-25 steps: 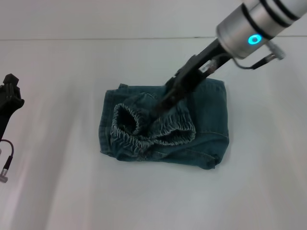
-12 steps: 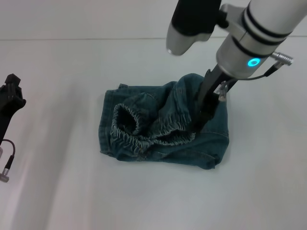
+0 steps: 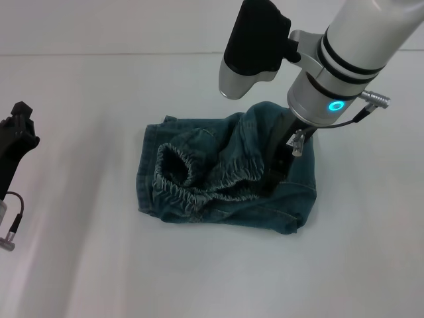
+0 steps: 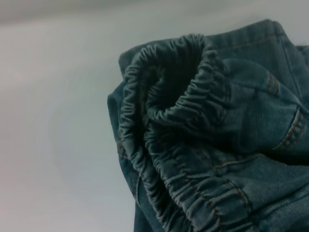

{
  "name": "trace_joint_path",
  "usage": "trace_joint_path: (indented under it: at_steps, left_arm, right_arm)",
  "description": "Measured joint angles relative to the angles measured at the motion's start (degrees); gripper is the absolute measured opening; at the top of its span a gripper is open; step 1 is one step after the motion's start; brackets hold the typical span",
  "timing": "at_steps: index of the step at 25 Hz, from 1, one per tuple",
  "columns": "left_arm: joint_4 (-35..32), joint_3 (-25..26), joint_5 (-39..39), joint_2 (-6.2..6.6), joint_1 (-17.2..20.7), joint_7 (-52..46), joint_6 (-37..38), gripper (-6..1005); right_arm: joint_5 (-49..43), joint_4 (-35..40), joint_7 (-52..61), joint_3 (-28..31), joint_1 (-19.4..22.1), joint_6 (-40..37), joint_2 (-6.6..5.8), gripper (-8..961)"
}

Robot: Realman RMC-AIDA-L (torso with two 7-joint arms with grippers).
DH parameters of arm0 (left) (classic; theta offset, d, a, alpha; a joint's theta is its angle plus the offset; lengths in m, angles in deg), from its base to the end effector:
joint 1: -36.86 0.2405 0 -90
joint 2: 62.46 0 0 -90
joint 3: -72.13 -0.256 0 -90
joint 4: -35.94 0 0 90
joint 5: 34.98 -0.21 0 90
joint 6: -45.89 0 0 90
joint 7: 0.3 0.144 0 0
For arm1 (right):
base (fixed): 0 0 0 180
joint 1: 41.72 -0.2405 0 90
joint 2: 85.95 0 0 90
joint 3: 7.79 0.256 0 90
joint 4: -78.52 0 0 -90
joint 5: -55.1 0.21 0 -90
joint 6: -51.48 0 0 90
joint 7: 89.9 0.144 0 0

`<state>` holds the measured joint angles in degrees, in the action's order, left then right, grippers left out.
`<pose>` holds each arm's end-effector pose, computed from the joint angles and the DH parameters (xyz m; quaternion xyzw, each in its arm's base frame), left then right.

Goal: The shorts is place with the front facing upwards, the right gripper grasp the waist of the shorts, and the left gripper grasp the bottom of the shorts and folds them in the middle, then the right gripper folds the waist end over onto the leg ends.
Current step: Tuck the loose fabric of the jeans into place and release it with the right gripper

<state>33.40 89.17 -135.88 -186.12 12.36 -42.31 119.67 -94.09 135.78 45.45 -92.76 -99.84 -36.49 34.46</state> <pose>-0.3413 0.3030 -0.0194 -0.6093 -0.4007 -0.4415 0.5228 0.0980 0.3850 -0.0553 -0.9536 0.1201 -0.2619 0.0867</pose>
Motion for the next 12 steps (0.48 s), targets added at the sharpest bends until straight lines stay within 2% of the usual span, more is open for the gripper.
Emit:
trace_joint_path:
  at_steps: [10,12]
  left_arm:
    - [0.19,-0.59,0.0,-0.08,-0.02,0.0,-0.57,12]
    - [0.24,-0.67,0.0,-0.09,-0.02,0.0,-0.7,12]
  right_arm:
    - [1.72,-2.53,-0.19,-1.11,0.3,3.59,0.09,879]
    - [1.74,-3.05,-0.3,-1.14,0.27,3.98,0.09,792]
